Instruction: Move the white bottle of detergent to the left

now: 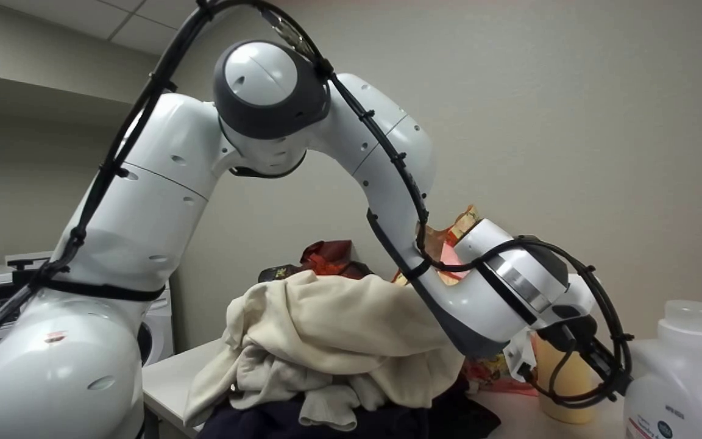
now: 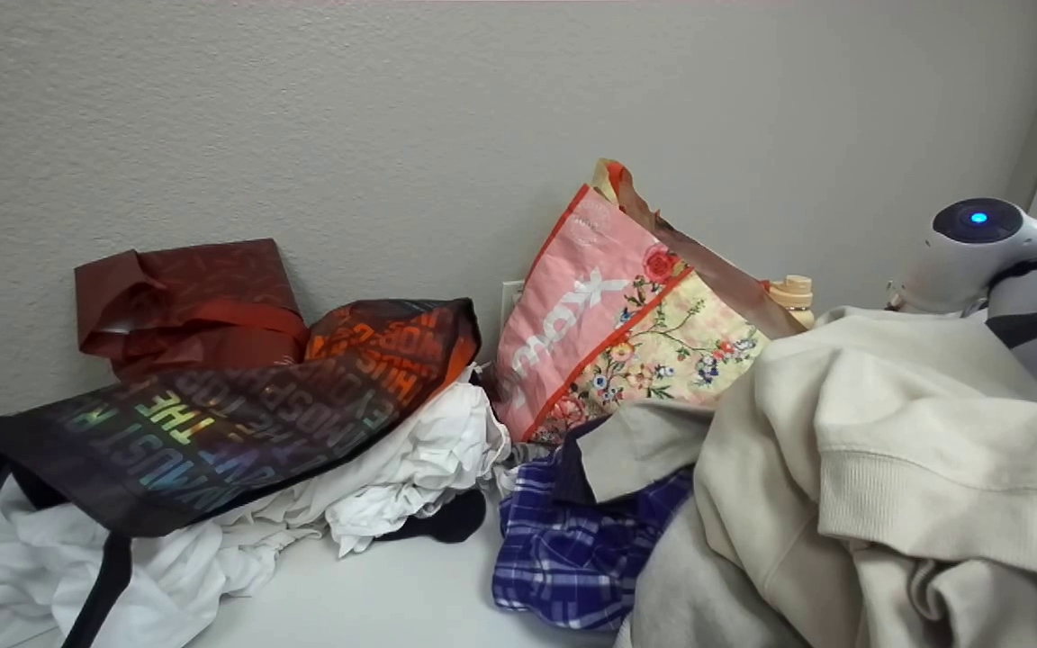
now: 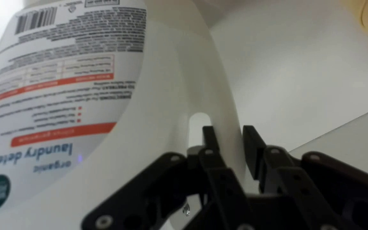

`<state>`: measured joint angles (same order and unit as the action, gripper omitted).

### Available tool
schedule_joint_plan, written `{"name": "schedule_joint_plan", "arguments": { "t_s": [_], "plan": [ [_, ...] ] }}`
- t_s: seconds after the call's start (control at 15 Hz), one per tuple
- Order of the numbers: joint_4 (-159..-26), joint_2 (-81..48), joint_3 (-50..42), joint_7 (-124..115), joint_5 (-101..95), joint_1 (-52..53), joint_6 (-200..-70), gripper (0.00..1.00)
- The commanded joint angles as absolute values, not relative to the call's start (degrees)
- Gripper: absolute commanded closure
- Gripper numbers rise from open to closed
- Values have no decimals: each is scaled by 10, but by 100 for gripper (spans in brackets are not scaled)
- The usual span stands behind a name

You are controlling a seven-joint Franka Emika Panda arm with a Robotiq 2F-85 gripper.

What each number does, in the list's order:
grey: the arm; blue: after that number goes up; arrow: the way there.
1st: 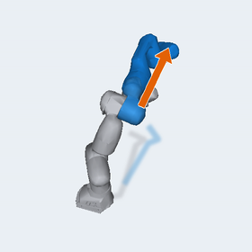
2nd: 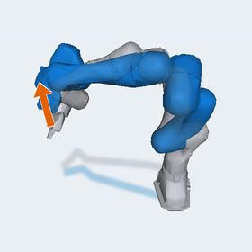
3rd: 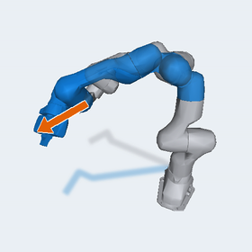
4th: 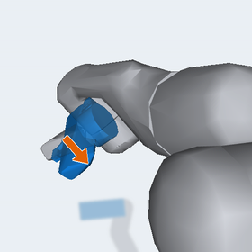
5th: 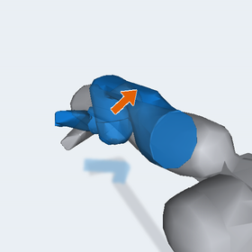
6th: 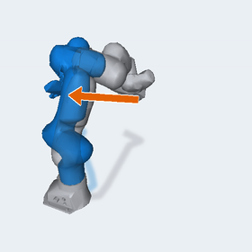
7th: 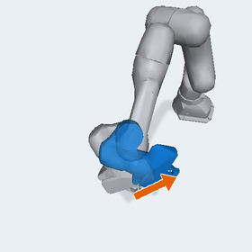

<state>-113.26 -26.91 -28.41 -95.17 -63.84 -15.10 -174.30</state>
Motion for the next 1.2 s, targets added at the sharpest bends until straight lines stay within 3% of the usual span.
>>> {"name": "schedule_joint_plan", "arguments": {
  "t_s": [0.0,0.07,0.4,1.13],
  "plan": [
    [-1135,-270,-306,-985,-674,-138,-1777,98],
    [-1136,-269,-310,-988,-680,-137,-1779,94],
    [-1145,-245,-329,-1030,-693,-114,-1750,94],
    [-1185,-74,-362,-1091,-718,-23,-1631,94]
  ]
}}
